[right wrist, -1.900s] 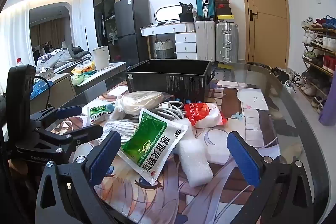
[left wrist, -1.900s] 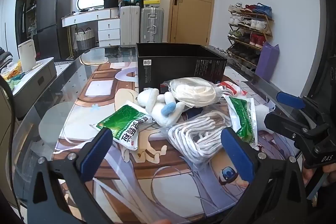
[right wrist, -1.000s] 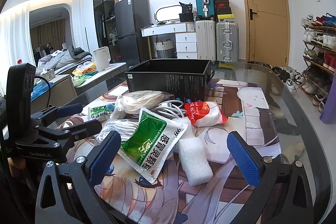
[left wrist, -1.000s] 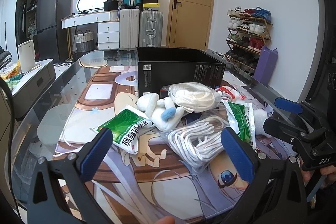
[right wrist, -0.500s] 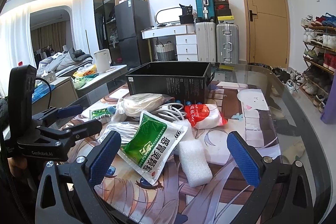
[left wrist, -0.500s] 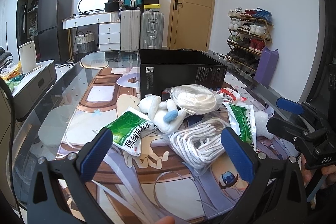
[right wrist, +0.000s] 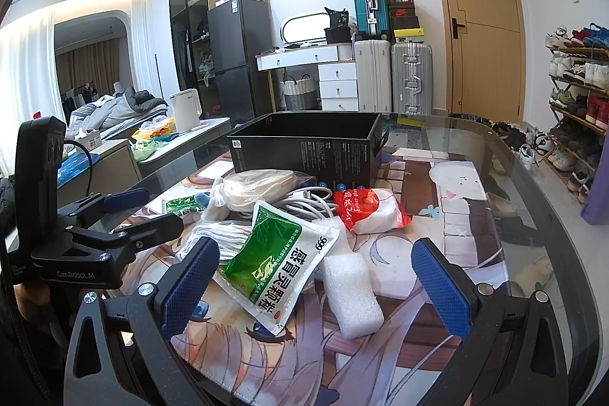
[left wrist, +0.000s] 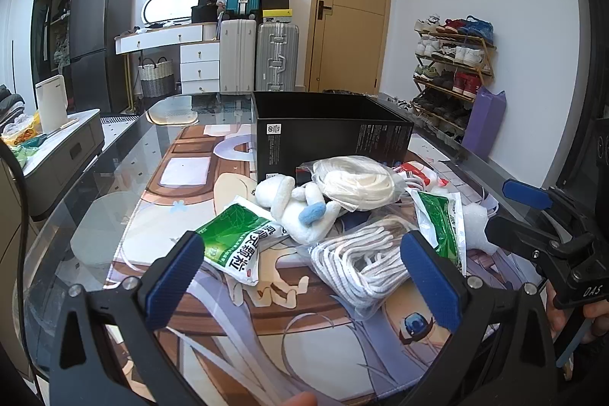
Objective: Organize soft objects
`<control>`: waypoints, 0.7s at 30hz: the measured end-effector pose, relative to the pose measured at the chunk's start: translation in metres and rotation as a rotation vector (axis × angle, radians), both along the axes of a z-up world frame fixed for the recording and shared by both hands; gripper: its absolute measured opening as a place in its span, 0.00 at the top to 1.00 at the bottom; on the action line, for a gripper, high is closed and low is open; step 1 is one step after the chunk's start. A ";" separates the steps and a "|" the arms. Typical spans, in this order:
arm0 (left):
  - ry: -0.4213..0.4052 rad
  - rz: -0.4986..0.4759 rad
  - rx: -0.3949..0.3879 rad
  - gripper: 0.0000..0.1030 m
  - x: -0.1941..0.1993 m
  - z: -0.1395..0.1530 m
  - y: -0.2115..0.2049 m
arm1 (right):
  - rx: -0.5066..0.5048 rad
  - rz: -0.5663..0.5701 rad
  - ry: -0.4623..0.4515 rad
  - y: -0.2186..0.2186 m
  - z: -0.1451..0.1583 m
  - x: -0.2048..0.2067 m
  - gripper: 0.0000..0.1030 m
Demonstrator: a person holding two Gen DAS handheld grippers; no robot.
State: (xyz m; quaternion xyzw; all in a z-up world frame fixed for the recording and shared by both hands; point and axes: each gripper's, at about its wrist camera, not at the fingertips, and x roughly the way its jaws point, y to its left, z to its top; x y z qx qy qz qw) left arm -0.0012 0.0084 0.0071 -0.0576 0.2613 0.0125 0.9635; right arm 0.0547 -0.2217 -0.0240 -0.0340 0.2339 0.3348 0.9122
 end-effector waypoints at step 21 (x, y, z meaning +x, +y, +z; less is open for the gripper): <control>-0.005 0.000 0.003 0.00 0.000 0.001 0.002 | 0.003 -0.006 -0.003 -0.003 0.003 0.000 0.00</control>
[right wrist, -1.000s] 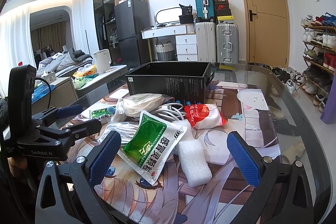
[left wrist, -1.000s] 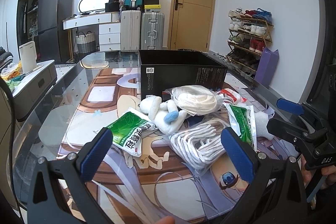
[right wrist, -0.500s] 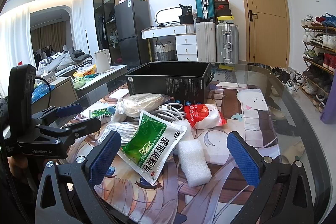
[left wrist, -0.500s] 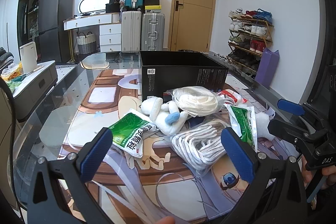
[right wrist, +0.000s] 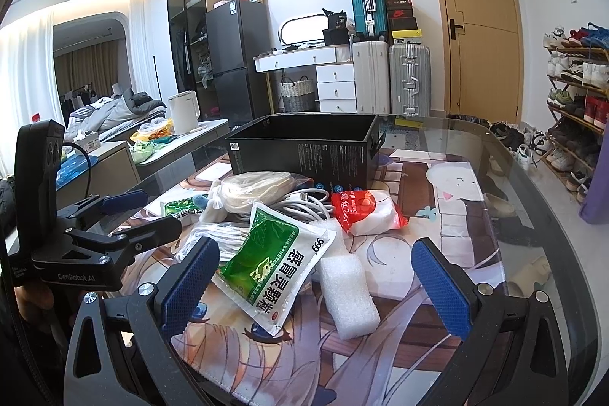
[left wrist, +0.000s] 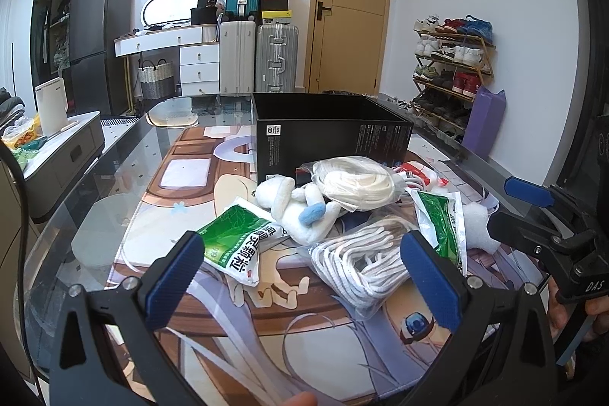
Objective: Organize soft objects
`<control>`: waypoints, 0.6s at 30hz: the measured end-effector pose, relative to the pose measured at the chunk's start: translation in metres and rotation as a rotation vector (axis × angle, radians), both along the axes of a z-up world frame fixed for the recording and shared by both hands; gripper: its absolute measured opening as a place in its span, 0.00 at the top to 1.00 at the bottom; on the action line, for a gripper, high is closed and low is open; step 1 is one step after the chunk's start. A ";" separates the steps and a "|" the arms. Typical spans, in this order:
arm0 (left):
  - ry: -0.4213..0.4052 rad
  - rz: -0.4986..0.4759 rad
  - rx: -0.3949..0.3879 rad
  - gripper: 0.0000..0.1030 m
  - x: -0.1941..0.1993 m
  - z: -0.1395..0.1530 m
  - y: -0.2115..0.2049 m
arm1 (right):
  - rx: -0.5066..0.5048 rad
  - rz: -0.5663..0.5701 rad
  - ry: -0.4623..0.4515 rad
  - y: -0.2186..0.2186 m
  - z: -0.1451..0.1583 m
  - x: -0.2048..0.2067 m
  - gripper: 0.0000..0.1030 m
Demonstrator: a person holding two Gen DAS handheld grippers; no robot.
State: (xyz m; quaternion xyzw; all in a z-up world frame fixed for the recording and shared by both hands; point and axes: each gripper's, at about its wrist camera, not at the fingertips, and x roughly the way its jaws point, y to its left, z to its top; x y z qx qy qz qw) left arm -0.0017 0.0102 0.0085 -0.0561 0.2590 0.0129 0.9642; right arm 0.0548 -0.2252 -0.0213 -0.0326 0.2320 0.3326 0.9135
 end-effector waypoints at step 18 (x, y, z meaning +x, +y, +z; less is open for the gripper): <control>0.003 0.002 0.006 0.00 0.001 0.000 0.000 | -0.010 -0.032 0.009 -0.003 -0.004 0.004 0.01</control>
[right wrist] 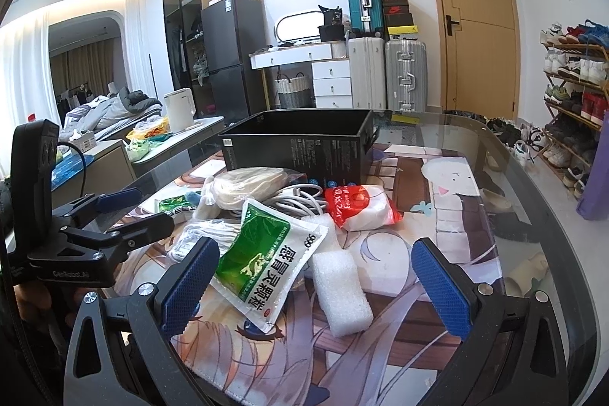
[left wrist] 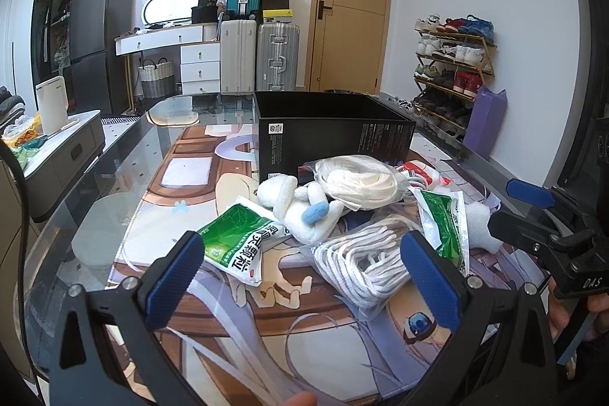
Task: Organize soft objects
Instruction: 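Grasp the green medicine packet with the left gripper while the right grasps the foam block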
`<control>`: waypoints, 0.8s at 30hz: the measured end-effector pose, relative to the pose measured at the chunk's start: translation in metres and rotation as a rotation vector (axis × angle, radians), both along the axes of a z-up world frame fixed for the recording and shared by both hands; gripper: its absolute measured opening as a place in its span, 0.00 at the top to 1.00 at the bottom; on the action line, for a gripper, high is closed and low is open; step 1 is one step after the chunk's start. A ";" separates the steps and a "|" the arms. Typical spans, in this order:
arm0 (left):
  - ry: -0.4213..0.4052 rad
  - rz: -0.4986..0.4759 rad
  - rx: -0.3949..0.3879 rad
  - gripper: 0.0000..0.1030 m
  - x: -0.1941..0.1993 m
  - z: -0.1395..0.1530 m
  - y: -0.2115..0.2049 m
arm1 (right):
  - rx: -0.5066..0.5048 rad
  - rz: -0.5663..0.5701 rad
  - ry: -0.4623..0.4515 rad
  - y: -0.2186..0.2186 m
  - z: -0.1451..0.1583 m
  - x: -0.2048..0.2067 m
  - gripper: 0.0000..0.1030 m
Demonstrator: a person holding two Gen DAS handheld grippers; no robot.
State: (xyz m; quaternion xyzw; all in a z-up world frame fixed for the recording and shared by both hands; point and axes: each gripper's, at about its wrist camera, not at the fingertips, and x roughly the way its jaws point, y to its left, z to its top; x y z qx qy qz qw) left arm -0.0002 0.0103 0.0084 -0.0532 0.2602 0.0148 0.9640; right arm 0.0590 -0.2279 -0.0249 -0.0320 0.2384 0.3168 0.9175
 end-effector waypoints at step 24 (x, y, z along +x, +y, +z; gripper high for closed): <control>0.109 0.063 0.037 0.00 0.022 -0.009 0.036 | -0.089 -0.113 0.092 -0.012 -0.010 0.024 0.00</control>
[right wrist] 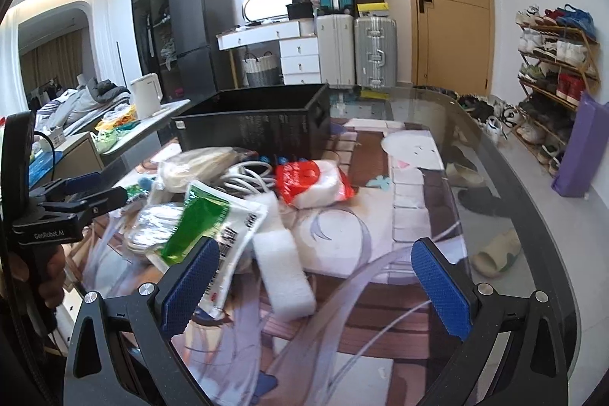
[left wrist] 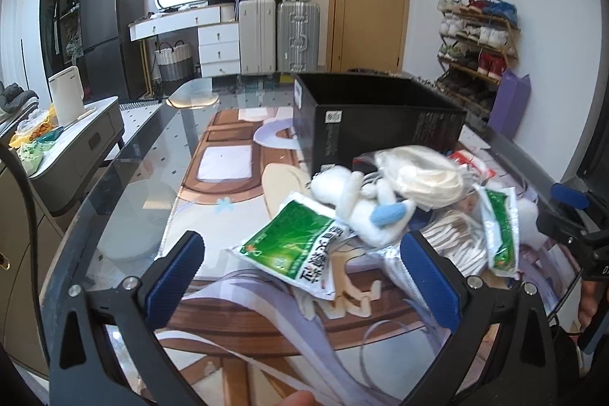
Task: Organize soft objects
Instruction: 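Grasp the green medicine packet with the left gripper while the right grasps the foam block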
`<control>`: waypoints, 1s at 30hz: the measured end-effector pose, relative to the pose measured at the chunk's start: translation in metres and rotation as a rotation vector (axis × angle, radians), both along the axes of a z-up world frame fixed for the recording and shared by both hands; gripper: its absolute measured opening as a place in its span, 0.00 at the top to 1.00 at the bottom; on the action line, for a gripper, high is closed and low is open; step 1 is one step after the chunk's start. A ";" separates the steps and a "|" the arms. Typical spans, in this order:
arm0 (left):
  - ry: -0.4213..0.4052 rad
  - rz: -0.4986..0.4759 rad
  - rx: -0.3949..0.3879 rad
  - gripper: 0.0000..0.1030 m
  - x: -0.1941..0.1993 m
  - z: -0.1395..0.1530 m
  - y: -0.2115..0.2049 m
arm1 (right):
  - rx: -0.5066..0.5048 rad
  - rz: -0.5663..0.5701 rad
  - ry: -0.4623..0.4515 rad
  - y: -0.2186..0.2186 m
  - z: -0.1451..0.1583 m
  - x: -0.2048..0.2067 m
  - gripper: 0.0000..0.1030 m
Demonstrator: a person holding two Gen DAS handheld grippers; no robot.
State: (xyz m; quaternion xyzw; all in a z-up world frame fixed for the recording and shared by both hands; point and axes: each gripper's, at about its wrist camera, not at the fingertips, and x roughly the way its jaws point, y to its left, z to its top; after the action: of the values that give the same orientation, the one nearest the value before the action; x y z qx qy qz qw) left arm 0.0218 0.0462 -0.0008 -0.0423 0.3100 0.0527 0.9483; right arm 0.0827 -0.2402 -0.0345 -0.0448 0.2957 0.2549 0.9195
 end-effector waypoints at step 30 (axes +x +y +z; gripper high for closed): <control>0.276 -0.022 0.025 0.01 0.047 -0.019 0.021 | -0.136 0.107 0.110 0.030 -0.023 0.027 0.34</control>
State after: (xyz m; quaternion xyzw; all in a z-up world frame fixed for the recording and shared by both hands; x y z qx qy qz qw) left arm 0.0685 0.0674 -0.0193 -0.0195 0.4372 0.0512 0.8977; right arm 0.1092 -0.2102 -0.0573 -0.1088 0.3596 0.2850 0.8819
